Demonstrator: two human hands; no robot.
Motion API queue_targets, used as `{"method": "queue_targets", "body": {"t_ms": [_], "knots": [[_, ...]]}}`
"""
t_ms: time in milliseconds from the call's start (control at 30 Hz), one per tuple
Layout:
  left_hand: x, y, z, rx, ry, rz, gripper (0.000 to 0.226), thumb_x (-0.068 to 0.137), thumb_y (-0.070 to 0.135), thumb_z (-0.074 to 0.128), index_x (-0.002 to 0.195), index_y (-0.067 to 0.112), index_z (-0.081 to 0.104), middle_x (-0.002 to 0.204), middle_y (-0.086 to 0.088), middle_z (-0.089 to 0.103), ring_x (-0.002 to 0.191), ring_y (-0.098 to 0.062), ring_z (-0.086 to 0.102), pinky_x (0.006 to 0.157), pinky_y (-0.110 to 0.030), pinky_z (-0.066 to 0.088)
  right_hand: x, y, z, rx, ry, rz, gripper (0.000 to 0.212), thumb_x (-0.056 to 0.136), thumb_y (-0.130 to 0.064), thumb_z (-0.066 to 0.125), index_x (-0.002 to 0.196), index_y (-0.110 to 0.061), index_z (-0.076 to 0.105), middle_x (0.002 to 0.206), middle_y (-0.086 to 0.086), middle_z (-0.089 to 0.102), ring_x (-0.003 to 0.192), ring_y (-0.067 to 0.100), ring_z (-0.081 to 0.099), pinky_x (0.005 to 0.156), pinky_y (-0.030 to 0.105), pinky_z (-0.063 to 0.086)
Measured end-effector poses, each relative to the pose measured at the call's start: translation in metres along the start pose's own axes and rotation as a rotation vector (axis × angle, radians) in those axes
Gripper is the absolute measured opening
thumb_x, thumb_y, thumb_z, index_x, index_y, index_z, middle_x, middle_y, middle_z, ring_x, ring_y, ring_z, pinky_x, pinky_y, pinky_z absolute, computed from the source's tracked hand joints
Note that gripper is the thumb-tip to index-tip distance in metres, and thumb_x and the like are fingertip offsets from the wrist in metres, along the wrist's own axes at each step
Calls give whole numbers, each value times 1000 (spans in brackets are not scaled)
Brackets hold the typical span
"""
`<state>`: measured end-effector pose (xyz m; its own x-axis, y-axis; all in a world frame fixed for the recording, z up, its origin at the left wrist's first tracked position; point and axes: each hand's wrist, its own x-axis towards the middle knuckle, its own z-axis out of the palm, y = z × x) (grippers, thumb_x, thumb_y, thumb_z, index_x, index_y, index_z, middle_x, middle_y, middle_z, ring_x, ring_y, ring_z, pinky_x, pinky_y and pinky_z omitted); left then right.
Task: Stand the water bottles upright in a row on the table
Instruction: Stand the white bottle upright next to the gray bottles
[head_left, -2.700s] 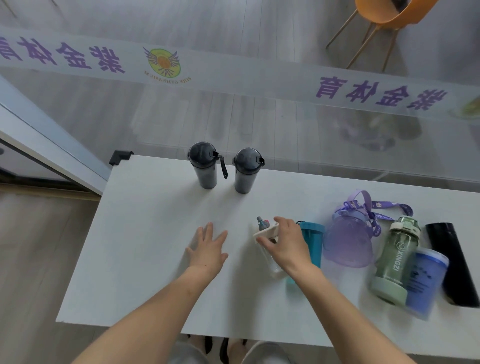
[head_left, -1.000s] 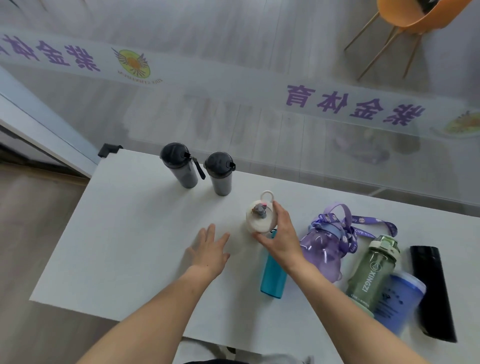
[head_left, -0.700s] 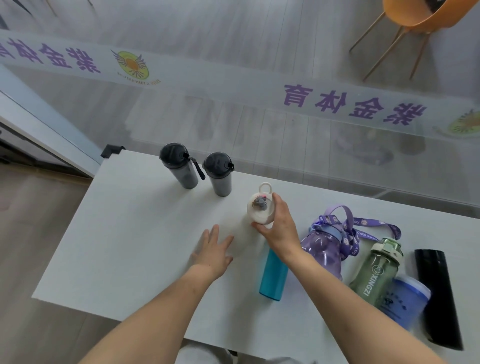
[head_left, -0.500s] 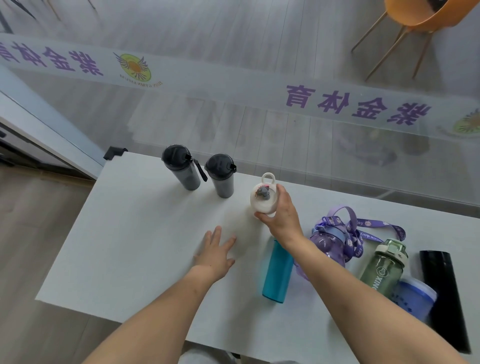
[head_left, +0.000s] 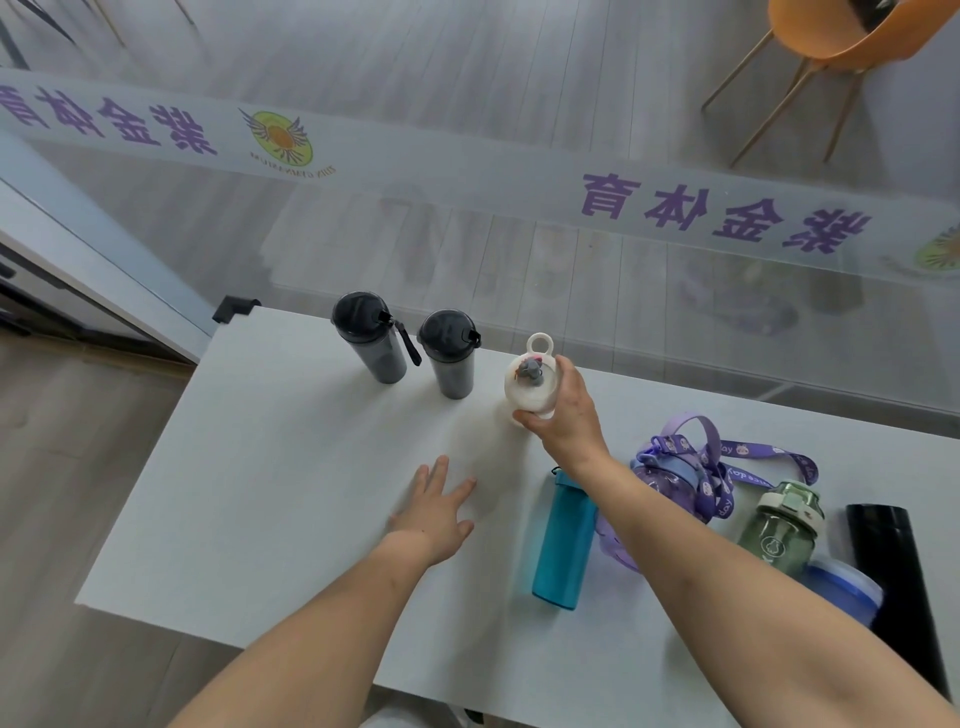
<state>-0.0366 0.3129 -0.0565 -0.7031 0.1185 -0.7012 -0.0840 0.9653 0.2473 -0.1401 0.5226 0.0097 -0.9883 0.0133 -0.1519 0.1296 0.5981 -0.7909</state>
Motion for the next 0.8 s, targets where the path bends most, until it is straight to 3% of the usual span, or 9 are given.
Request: {"method": "queue_targets", "body": {"t_ms": [800], "knots": [[-7, 4, -6, -5, 1, 2, 63, 100, 40, 43, 155, 45, 11, 164, 3, -23, 151, -26, -20, 120, -54, 21, 5, -5, 2, 18, 18, 5, 79, 76, -20, 86, 140, -18, 40, 129, -2, 51, 109, 18, 50, 86, 26, 38]]}}
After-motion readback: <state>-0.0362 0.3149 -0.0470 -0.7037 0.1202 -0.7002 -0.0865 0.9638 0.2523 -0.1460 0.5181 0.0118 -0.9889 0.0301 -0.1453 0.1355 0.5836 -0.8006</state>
